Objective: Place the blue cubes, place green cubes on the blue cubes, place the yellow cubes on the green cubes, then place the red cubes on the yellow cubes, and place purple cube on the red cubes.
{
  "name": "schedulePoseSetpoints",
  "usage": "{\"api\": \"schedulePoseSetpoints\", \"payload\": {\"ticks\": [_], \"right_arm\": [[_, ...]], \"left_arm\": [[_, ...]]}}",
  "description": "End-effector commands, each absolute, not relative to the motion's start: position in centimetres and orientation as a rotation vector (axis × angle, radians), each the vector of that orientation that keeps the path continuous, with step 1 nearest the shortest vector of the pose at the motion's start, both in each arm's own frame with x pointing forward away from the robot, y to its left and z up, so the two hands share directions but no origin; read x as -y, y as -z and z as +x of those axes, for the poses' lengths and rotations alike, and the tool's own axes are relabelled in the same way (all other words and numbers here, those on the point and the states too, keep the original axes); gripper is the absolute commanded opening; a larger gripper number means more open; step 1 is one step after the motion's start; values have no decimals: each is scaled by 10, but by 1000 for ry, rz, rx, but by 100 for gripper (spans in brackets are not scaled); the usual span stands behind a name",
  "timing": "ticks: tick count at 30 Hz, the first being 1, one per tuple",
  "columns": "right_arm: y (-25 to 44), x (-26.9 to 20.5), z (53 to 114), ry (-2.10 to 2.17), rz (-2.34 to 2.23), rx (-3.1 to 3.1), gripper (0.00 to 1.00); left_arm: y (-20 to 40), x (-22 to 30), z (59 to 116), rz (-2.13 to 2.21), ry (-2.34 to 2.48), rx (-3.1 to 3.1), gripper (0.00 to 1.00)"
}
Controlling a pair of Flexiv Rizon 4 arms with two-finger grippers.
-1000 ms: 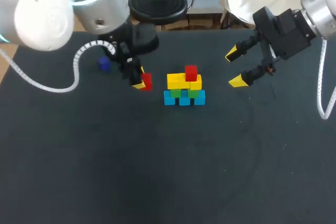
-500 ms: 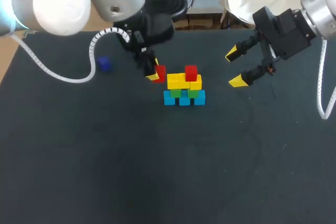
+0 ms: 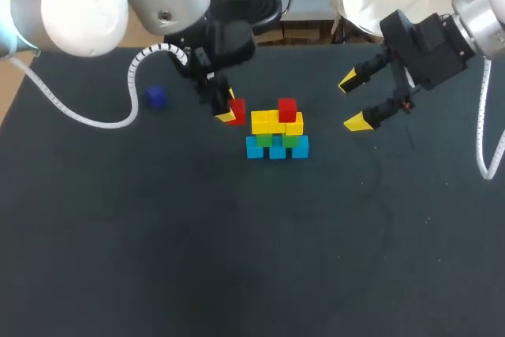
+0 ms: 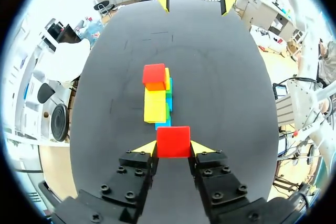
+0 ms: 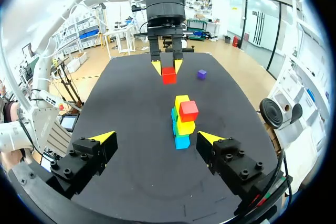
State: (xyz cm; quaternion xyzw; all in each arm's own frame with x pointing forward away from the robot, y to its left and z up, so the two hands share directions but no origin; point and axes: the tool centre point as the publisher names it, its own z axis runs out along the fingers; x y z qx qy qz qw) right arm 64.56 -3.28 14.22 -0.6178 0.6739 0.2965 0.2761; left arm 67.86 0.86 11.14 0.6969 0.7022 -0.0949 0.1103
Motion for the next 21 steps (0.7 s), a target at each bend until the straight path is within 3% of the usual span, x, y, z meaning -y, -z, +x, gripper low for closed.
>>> {"api": "schedulePoseSetpoints", "payload": {"ticks": [1,21], "right_arm": [[-142,33,645,-797,-1659,-1808,100],[-142,33,645,-797,-1659,-1808,100]], "left_arm": [[-117,-3,684,2032,271,-2069,0],[-120,36,694,1962,367,-2082,0]]}}
